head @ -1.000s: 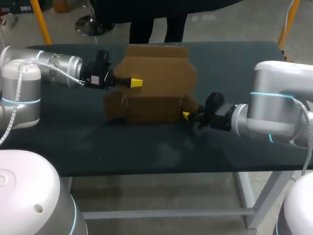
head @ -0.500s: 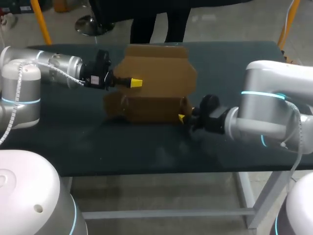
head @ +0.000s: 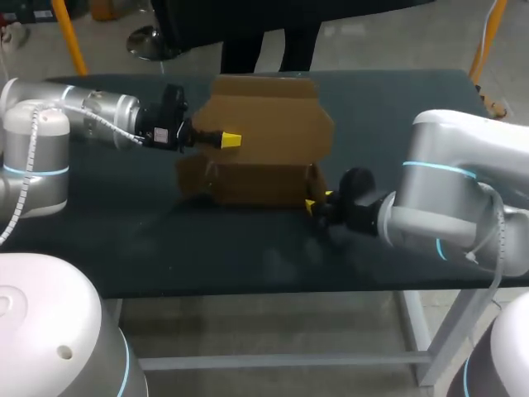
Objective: Assemble the packaging by folding the flat box into shape, placing the metal phone stand inside, and closing the box properly
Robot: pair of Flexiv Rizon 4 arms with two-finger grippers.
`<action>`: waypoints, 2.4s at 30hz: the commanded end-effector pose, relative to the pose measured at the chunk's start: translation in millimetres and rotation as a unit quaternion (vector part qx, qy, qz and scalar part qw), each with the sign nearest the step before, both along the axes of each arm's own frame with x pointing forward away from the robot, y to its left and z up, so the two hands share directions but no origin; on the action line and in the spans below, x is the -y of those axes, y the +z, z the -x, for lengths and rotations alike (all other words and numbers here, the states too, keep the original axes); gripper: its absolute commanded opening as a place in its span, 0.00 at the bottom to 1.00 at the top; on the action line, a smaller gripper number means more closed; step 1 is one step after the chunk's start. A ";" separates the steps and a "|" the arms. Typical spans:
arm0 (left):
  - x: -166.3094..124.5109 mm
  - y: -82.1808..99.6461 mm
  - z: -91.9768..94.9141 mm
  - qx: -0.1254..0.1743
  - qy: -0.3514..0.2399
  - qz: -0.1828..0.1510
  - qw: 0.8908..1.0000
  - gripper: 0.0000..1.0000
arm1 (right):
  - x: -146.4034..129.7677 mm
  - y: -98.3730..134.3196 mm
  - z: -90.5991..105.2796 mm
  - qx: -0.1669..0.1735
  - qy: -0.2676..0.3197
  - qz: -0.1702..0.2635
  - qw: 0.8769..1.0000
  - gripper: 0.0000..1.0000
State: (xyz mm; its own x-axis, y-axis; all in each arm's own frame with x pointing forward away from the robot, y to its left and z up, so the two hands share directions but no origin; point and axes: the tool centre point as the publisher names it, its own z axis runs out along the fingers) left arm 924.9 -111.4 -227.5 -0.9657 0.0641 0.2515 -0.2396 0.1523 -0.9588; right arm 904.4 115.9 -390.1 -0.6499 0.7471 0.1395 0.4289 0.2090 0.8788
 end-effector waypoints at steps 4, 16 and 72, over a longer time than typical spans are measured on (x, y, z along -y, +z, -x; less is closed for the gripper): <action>1.1 -2.9 -0.6 0.000 -0.002 0.000 1.000 0.00 | -12.0 -4.2 10.1 0.020 -0.042 0.007 0.999 0.42; 1.1 -2.9 -0.6 0.000 -0.002 0.000 1.000 0.00 | -19.2 -2.3 13.1 0.020 -0.039 -0.012 0.999 0.42; 1.1 -2.9 -0.6 0.000 -0.002 0.000 1.000 0.00 | 45.1 16.6 4.7 0.085 0.096 0.032 0.991 0.47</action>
